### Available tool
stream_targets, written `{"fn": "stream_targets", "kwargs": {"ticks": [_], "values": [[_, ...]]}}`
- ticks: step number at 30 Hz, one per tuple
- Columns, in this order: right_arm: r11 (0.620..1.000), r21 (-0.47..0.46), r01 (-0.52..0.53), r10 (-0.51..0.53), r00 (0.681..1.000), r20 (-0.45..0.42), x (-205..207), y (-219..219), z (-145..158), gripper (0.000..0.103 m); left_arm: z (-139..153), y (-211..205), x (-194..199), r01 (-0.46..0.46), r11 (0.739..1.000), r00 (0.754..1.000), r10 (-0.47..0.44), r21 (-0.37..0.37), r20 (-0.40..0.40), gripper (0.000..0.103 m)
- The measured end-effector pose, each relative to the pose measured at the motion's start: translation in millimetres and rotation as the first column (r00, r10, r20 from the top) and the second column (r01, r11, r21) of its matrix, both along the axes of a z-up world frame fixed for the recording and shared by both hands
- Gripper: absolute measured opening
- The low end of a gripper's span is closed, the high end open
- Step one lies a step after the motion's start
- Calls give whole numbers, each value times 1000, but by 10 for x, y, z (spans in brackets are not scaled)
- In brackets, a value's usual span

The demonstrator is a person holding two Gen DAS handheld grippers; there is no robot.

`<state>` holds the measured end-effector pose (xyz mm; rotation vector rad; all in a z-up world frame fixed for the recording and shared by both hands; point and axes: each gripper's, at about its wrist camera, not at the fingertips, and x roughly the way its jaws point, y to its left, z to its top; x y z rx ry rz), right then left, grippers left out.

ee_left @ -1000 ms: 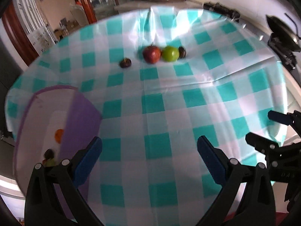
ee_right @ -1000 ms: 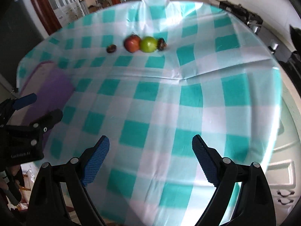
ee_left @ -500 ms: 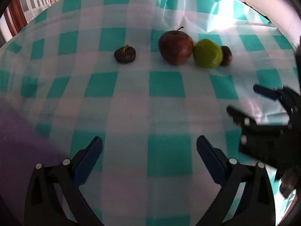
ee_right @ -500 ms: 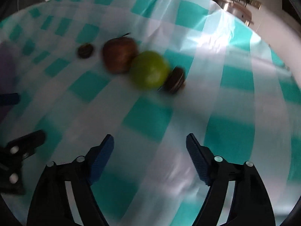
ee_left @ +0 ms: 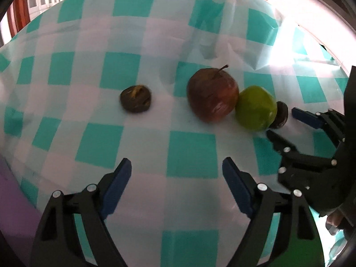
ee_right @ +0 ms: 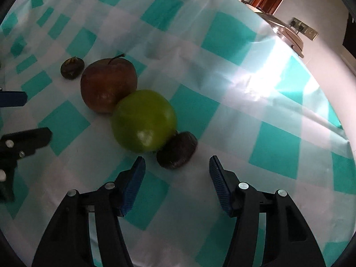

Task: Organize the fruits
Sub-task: 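Withdraw both tools from the box toward the remaining fruit, then grasp the green apple with the left tool while the right grasps a dark date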

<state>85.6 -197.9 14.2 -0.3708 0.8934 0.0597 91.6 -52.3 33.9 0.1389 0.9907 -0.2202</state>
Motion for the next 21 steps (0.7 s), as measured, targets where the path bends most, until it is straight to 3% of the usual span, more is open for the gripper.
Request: {"fn": "stream_targets", "kwargs": {"ticks": [5, 8, 13, 21], "values": [[1000, 23, -3, 3, 1000, -15, 100, 17, -19, 53, -39, -57, 141, 10, 1000, 1000, -10, 2, -5, 84], [995, 90, -31, 34, 999, -37, 198, -3, -22, 36, -51, -95, 205, 3, 1000, 1000, -3, -8, -9, 84], [989, 143, -25, 32, 998, -47, 129, -6, 22, 36, -61, -77, 246, -14, 998, 999, 12, -58, -36, 84], [974, 227, 7, 5, 999, -52, -159, -169, -50, 39, -14, -351, 256, 37, 989, 998, -44, -141, -46, 84]]}}
